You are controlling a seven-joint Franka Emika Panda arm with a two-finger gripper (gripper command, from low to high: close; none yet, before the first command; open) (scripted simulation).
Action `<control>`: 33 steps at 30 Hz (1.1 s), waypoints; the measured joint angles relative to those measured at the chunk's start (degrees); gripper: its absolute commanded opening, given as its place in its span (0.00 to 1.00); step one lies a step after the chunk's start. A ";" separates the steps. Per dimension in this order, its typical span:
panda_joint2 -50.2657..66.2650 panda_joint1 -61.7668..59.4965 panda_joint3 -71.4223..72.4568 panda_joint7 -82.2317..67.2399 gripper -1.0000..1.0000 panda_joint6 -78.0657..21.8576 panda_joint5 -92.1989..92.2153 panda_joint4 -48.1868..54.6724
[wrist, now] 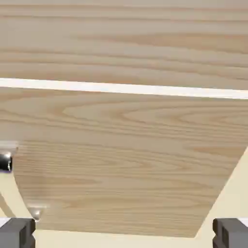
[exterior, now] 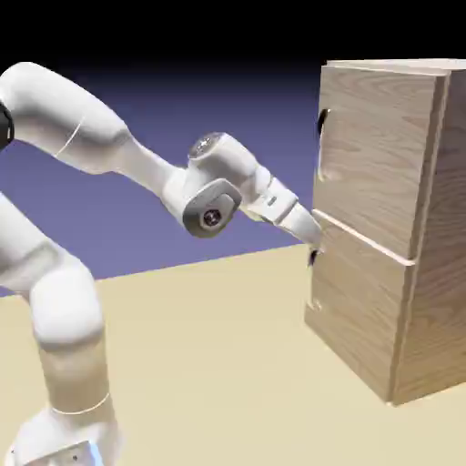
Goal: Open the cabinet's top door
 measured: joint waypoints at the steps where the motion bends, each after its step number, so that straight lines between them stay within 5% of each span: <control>1: -0.36 -0.92 1.03 1.03 1.00 -0.03 2.49 0.55; 33: -11.93 -30.38 33.92 34.02 1.00 -0.93 82.24 18.11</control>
